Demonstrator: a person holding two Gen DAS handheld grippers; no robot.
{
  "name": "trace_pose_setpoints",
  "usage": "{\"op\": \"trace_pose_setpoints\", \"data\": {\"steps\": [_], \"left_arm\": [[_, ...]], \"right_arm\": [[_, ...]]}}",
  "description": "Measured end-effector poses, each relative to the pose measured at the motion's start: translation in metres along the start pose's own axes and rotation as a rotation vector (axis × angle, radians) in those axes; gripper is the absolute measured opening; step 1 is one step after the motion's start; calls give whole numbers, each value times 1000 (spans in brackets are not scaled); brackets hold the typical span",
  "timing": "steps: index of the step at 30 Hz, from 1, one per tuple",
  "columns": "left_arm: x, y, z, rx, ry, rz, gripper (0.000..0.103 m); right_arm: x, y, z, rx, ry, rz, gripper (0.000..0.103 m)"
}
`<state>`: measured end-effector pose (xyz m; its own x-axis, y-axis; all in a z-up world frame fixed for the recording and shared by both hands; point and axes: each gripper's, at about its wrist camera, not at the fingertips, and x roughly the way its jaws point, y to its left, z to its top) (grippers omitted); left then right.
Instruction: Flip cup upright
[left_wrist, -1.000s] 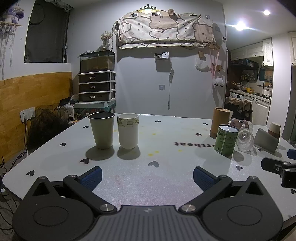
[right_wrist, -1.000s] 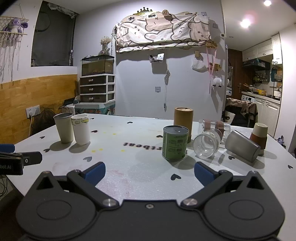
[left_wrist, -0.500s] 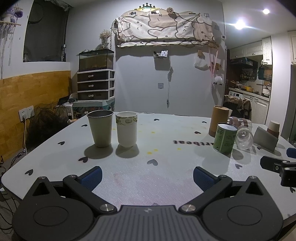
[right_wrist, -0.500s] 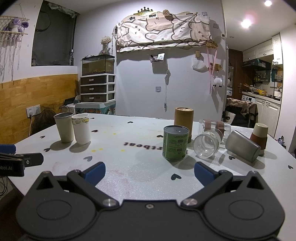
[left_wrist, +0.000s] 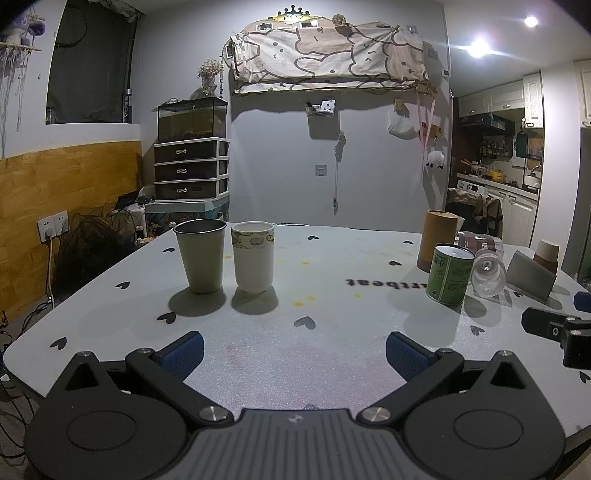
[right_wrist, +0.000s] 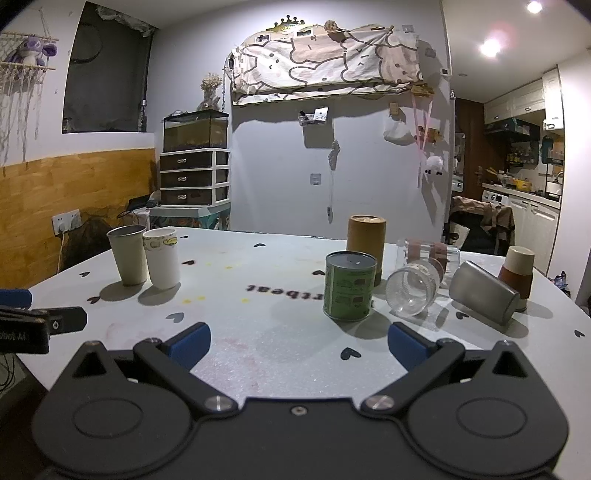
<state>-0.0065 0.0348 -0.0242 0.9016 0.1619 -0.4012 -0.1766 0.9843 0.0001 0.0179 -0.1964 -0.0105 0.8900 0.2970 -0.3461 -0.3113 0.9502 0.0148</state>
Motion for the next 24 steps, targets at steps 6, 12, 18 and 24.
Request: {"op": "trace_pose_setpoints", "data": {"steps": [6, 12, 18, 24], "left_arm": [[0, 0, 0, 0, 0, 0, 103], [0, 0, 0, 0, 0, -1, 103], [0, 0, 1, 0, 0, -1, 103], [0, 0, 1, 1, 1, -1, 103]], "right_arm": [[-1, -2, 1, 0, -2, -2, 103], [-1, -1, 1, -2, -2, -1, 103], [-1, -1, 1, -1, -2, -1, 103], [-1, -1, 0, -1, -2, -2, 103]]}}
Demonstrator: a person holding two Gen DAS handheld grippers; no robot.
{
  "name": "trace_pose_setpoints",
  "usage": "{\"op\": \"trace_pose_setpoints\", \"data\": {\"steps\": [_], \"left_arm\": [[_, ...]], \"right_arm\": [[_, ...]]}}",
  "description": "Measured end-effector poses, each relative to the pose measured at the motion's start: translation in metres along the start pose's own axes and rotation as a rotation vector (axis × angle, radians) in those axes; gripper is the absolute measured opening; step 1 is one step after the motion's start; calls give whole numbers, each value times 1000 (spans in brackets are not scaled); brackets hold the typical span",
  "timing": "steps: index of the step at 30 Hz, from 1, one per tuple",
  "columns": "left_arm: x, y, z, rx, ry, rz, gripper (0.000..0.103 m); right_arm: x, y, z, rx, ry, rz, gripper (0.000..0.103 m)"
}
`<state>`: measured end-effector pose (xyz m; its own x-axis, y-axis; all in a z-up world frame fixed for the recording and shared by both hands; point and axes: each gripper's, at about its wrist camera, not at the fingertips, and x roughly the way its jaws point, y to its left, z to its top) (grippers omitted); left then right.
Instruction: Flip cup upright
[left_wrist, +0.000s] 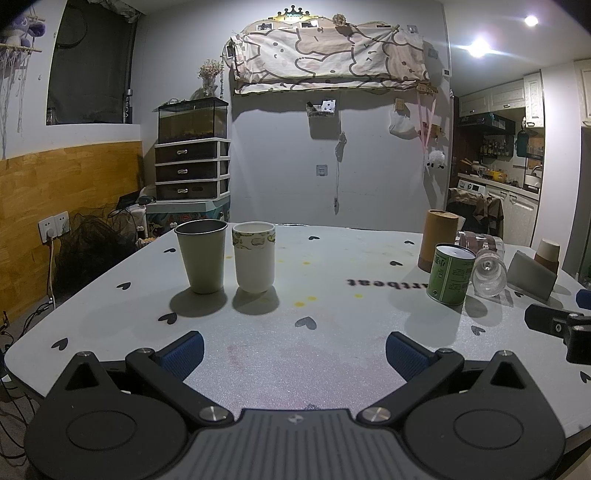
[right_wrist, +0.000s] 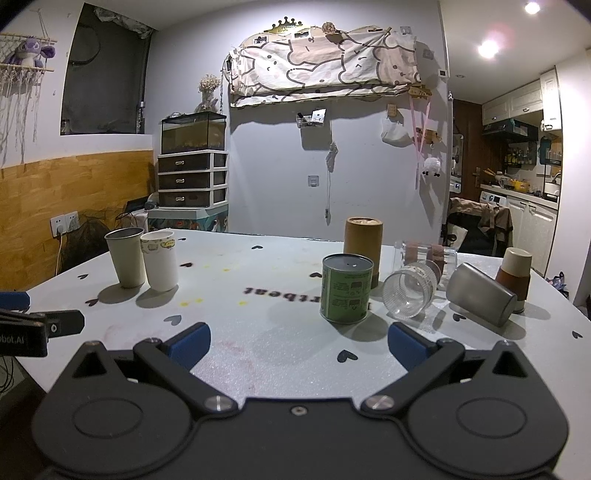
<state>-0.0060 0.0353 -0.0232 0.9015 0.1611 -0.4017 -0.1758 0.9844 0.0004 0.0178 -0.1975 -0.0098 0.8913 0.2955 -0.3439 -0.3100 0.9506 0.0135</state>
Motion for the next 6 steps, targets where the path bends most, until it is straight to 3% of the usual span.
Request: {"op": "trace_pose_setpoints", "data": {"steps": [6], "left_arm": [[1, 2, 0, 0, 4, 2, 103]], "right_arm": [[0, 0, 0, 0, 0, 0, 103]]}}
